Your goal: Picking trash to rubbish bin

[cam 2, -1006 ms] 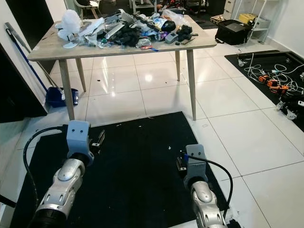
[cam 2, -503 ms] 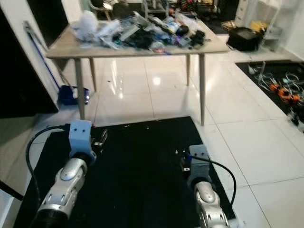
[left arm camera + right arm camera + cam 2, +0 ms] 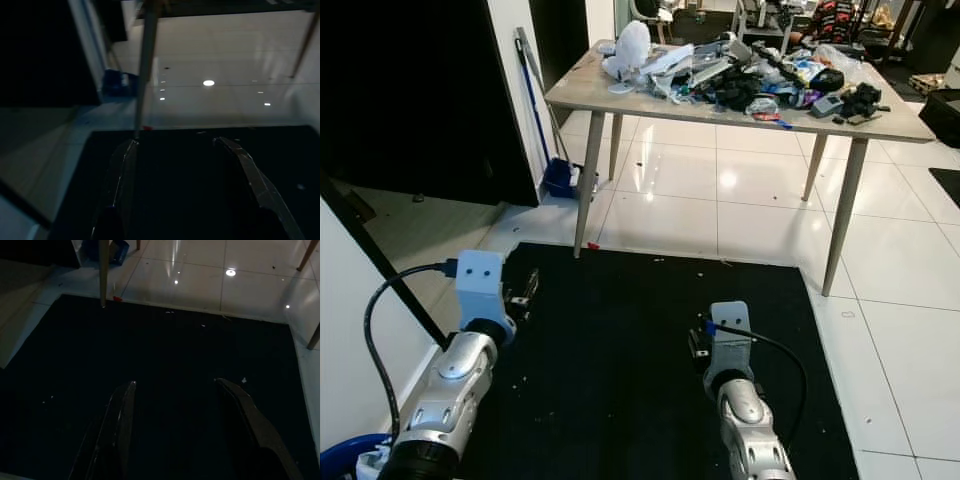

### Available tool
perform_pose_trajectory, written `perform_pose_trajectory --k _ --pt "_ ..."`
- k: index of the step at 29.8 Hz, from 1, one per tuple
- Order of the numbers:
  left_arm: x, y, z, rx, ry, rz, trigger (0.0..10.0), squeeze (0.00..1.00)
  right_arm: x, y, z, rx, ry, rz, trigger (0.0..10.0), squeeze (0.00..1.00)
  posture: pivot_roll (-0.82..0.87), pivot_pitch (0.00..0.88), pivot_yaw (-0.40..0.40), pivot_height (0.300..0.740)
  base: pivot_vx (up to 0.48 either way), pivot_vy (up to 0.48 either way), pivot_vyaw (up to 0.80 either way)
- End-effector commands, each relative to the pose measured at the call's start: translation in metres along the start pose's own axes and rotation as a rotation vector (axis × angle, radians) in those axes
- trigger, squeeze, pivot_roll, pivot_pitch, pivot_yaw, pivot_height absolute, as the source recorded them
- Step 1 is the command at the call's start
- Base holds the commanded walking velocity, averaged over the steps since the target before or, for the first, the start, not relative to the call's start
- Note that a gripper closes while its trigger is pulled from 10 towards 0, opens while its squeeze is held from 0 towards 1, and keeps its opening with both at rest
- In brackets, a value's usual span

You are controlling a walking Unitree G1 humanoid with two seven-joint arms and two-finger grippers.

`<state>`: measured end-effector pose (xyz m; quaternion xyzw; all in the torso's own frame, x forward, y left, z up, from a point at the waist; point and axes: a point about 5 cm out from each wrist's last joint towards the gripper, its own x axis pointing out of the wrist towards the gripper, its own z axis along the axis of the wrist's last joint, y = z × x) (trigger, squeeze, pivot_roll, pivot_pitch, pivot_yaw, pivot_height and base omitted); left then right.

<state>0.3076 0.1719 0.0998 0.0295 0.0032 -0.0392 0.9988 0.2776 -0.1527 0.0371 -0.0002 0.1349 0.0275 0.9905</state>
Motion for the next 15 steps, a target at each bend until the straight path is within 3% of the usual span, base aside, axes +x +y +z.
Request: perform_pose_trajectory --k 1,15 --pt "0.0004 -0.0053 0.0034 -0.01 -0.009 -0.031 10.0 0.0 -0.003 -0.0023 -0.0059 0.012 0.02 -0.007 10.0 0.0 0.01 0.056 0.004 0.74 0.0 0.0 0.0" --pt "-0.0005 -0.0116 0.006 -0.04 -0.022 -0.079 10.0 0.0 -0.0049 -0.0019 -0.0077 0.015 0.02 -0.005 10.0 0.0 0.0 0.05 0.007 0.74 0.0 0.0 0.0"
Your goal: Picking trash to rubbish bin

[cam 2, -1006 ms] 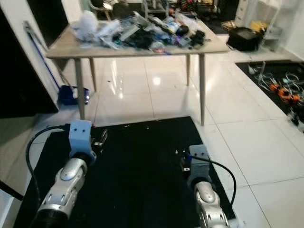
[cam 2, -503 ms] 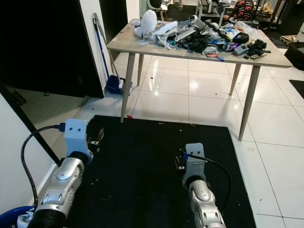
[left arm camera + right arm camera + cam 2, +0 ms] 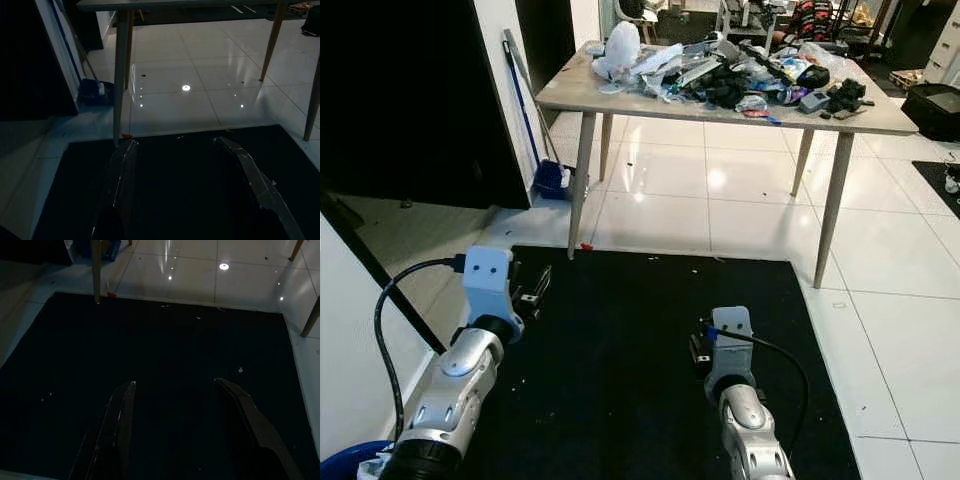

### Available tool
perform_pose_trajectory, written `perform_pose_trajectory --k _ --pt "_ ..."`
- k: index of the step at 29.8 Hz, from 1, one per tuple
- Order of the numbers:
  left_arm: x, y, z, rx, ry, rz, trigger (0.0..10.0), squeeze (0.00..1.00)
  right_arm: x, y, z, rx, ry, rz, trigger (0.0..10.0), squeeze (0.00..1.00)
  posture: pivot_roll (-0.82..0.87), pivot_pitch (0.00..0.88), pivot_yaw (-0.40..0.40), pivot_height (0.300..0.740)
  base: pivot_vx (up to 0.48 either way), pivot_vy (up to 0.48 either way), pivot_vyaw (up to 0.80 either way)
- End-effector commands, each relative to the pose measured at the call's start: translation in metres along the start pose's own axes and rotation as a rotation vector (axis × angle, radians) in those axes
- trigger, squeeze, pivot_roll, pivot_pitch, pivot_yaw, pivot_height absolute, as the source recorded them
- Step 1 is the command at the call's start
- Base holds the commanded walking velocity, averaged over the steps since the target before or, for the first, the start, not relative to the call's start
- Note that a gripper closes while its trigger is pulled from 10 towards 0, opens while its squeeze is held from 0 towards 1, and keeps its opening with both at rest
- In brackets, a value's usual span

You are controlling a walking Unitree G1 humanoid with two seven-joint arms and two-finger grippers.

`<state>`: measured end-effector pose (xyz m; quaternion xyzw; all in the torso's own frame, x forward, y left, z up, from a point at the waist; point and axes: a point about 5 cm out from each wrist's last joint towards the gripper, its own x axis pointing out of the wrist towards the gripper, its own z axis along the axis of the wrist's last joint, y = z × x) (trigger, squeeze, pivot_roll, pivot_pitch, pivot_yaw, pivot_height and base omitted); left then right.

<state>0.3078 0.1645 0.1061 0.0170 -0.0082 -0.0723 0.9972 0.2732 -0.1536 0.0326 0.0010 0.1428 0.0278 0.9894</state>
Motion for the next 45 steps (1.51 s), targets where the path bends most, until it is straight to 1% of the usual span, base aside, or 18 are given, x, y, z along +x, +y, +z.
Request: perform_pose_trajectory --k 1,9,15,27,45 --pt "-0.001 -0.0048 -0.0007 -0.017 0.003 -0.016 10.0 0.0 -0.0019 -0.0014 -0.0023 0.013 0.005 -0.007 10.0 0.0 0.0 0.05 0.007 0.74 0.0 0.0 0.0" --pt "-0.0018 -0.0053 0.0001 -0.021 0.001 -0.021 10.0 0.0 -0.0027 -0.0015 -0.0033 0.016 0.008 -0.008 10.0 0.0 0.0 0.059 0.008 0.74 0.0 0.0 0.0" --pt "-0.0011 -0.0008 0.0002 -0.015 -0.001 0.008 10.0 0.0 -0.002 -0.0018 -0.0034 0.008 0.015 -0.008 10.0 0.0 0.0 0.065 0.005 0.74 0.278 0.0 0.0" --pt "0.0 -0.0007 0.0004 -0.019 -0.001 0.011 10.0 0.0 -0.0012 -0.0023 -0.0024 -0.011 0.017 -0.004 10.0 0.0 0.0 0.064 0.005 0.74 0.432 0.0 0.0" --pt "0.0029 -0.0008 0.0029 -0.023 -0.011 0.009 10.0 0.0 0.0004 -0.0011 -0.0008 -0.009 0.012 -0.001 10.0 0.0 0.0 0.061 0.007 0.74 0.467 0.0 0.0"
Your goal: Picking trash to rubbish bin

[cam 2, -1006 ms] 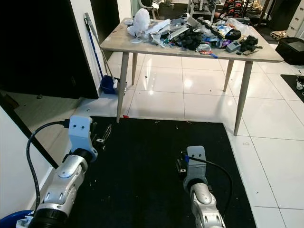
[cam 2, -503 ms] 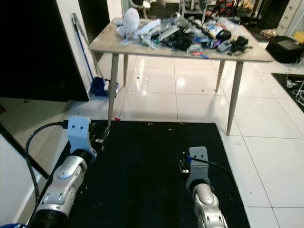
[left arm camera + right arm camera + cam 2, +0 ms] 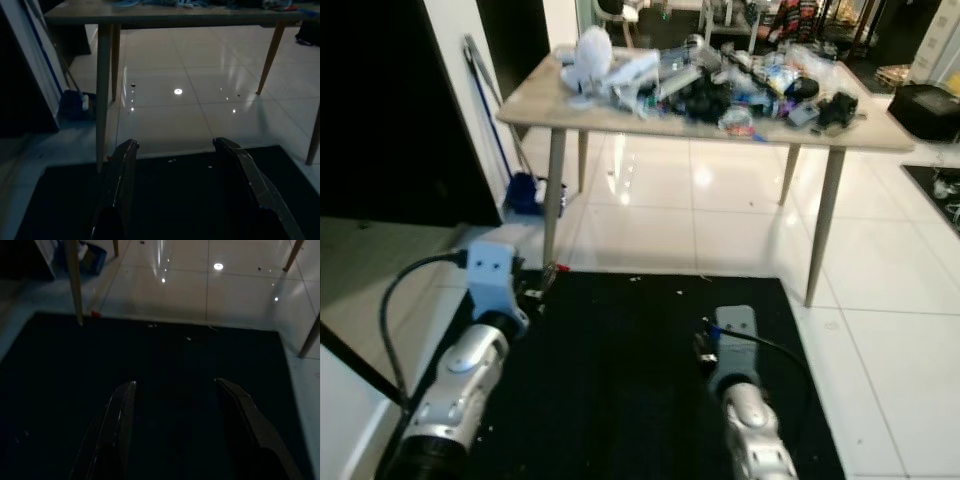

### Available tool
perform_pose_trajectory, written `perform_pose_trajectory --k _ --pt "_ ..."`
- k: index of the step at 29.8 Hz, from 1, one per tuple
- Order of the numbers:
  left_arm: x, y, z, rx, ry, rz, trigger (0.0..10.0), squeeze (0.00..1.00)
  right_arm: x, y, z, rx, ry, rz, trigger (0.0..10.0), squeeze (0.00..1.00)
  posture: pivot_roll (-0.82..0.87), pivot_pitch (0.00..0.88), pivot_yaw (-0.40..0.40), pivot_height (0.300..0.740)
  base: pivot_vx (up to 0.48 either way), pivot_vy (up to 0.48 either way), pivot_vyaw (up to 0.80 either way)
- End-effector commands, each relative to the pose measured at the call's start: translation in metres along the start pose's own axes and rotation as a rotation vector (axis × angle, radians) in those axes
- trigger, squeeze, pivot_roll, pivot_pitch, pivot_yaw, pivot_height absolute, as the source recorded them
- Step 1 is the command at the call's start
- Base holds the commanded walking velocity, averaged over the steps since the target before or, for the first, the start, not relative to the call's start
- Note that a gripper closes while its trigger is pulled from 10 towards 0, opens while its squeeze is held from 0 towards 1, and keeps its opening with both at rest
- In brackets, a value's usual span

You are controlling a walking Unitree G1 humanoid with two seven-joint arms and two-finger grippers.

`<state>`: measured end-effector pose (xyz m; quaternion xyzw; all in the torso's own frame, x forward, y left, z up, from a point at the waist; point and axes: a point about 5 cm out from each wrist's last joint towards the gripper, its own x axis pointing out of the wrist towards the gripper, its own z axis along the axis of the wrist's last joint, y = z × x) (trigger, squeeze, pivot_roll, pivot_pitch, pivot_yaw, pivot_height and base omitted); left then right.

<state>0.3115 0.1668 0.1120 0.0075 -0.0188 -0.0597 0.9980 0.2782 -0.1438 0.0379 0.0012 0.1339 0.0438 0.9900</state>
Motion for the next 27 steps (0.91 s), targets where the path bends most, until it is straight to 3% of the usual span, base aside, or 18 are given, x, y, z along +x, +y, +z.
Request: perform_pose_trajectory --k 1,27 --pt "-0.0006 -0.0038 -0.0029 -0.005 0.012 -0.016 10.0 0.0 -0.0038 -0.0104 -0.0073 -0.004 0.03 -0.032 10.0 0.0 0.0 0.061 0.007 0.74 0.469 0.0 0.0" --pt "0.0 -0.0059 -0.0017 -0.001 0.012 -0.024 10.0 0.0 -0.0049 -0.0114 -0.0032 0.01 0.016 -0.037 10.0 0.0 -0.01 0.075 0.012 0.74 0.467 0.0 0.0"
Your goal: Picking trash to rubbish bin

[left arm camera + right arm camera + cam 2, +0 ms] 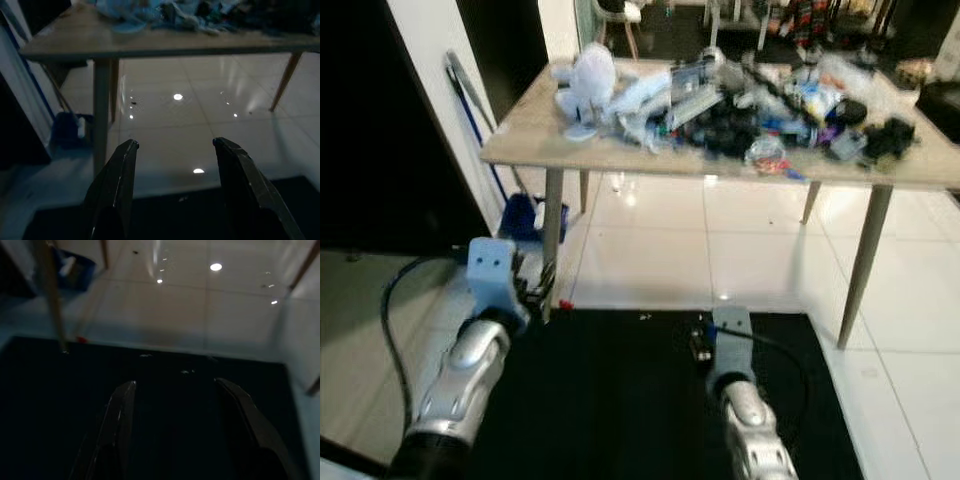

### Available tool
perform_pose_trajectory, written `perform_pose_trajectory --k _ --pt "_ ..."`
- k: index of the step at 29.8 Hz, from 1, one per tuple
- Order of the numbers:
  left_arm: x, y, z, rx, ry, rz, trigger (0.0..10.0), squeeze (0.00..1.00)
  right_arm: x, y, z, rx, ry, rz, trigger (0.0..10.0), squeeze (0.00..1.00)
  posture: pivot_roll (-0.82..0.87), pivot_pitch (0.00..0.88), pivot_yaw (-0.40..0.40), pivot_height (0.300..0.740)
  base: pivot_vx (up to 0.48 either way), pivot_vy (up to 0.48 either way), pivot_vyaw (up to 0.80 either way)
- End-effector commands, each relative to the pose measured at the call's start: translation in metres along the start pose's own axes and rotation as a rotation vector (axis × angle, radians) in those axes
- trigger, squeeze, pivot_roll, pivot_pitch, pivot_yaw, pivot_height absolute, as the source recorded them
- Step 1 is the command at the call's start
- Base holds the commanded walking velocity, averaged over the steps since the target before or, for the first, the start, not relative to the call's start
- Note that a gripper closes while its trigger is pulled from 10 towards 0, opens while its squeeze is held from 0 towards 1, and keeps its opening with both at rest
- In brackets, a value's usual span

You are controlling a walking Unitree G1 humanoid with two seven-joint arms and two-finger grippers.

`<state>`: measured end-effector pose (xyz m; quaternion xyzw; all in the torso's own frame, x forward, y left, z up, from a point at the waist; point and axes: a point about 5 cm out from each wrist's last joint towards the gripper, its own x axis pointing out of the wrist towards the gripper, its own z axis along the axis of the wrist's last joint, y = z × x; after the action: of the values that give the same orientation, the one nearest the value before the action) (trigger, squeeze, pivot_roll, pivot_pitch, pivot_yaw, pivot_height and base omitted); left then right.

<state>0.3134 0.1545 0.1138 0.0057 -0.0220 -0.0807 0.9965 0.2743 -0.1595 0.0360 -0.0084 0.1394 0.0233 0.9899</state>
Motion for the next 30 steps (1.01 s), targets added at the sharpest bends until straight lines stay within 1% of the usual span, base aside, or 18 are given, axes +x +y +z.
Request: perform_pose_trajectory --k 1,3,4,6,8,10,12,14,18,19,21,27,30 --pt "-0.004 0.006 -0.004 0.003 0.019 0.018 10.0 0.0 -0.001 0.004 0.0 0.023 0.005 0.007 10.0 0.0 -0.01 0.075 0.012 0.74 0.465 0.0 0.0" --pt "-0.004 0.006 -0.003 0.005 0.02 0.014 10.0 0.0 0.002 -0.002 0.011 0.003 -0.027 0.0 10.0 0.0 -0.01 0.078 0.014 0.74 0.461 0.0 0.0" --pt "-0.004 0.006 -0.003 0.005 0.02 0.014 10.0 0.0 0.002 -0.002 0.011 0.003 -0.027 0.0 10.0 0.0 -0.01 0.078 0.014 0.74 0.458 0.0 0.0" --pt "-0.004 0.006 -0.003 0.007 0.019 0.014 10.0 0.0 0.004 -0.005 0.022 -0.036 -0.067 0.002 10.0 0.0 -0.01 0.075 0.012 0.74 0.454 0.0 0.0" --pt "-0.003 0.006 -0.002 0.006 0.017 0.015 10.0 0.0 0.006 -0.006 0.035 -0.053 -0.112 0.01 10.0 0.0 -0.01 0.076 0.01 0.74 0.454 0.0 0.0" --pt "-0.001 0.006 0.0 0.006 0.011 0.016 10.0 0.0 0.009 -0.006 0.053 -0.073 -0.169 0.014 10.0 0.0 -0.01 0.076 0.01 0.74 0.446 0.0 0.0" --pt "0.0 0.005 0.002 0.005 0.007 0.015 10.0 0.0 0.01 -0.006 0.062 -0.09 -0.2 0.019 10.0 0.0 -0.01 0.077 0.01 0.74 0.446 0.0 0.0" --pt "0.0 0.005 0.002 0.005 0.006 0.014 10.0 0.0 0.01 -0.006 0.066 -0.097 -0.209 0.022 10.0 0.0 -0.01 0.075 0.01 0.74 0.446 0.0 0.0" --pt "0.002 0.003 0.007 0.001 -0.01 0.008 10.0 0.0 0.011 -0.005 0.087 -0.153 -0.273 0.047 10.0 0.0 -0.01 0.071 0.009 0.74 0.44 0.0 0.0" --pt "0.002 0.003 0.007 0.001 -0.01 0.008 10.0 0.0 0.011 -0.005 0.087 -0.153 -0.273 0.047 10.0 0.0 -0.01 0.071 0.009 0.74 0.439 0.0 0.0" --pt "0.003 0.003 0.008 -0.001 -0.017 0.007 10.0 0.0 0.01 -0.005 0.096 -0.181 -0.299 0.058 10.0 0.0 -0.02 0.066 0.008 0.74 0.433 0.0 0.0" --pt "0.004 0.003 0.009 -0.002 -0.02 0.003 10.0 0.0 0.01 -0.007 0.099 -0.181 -0.298 0.053 10.0 0.0 -0.02 0.06 0.009 0.74 0.434 0.0 0.0" --pt "0.004 0.002 0.009 -0.003 -0.022 0.001 10.0 0.0 0.007 -0.008 0.095 -0.186 -0.285 0.053 10.0 0.0 -0.02 0.053 0.008 0.74 0.43 0.0 0.0"
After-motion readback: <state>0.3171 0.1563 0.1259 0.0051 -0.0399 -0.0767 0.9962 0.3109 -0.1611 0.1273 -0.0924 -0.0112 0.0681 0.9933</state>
